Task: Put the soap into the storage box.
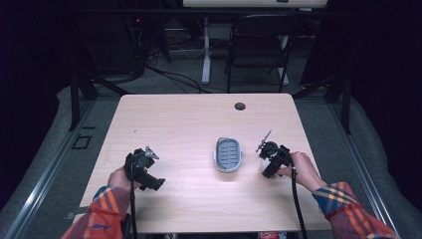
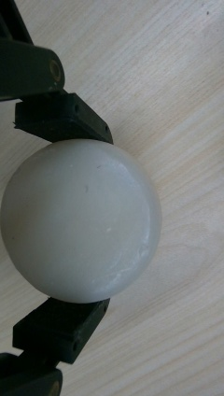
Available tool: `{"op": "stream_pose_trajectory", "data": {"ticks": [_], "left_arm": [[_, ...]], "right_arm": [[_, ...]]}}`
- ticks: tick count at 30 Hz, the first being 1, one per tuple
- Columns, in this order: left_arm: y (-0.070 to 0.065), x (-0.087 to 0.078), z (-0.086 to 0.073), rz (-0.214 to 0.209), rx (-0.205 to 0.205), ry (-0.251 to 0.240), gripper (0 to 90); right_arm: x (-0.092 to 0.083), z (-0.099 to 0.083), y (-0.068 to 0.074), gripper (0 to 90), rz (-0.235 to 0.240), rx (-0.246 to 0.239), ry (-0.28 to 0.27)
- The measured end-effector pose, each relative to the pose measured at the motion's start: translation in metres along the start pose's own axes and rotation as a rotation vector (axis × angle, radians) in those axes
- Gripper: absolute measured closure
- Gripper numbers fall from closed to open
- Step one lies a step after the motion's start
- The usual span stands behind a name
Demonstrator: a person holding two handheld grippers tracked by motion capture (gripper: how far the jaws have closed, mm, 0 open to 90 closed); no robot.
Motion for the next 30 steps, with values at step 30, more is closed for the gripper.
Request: {"op": "stream_pose_trajectory", "data": {"ticks": [30], "left_arm": [[0.000, 0.000, 0.000, -0.001, 0.000, 0.001, 1.3]], "right_arm": [[-0.003, 0.038, 0.008, 23.8, -0.004, -0.072, 0.001]]}}
Point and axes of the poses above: each handheld gripper's, and its own axes: x roughly forward along the jaws, z roughly out of its top, y roughly to its left, the point moved 2 cm from there along x, roughly forward along the jaws, and after that the axes turned 9 degrees about z, right-handed, at the moved point
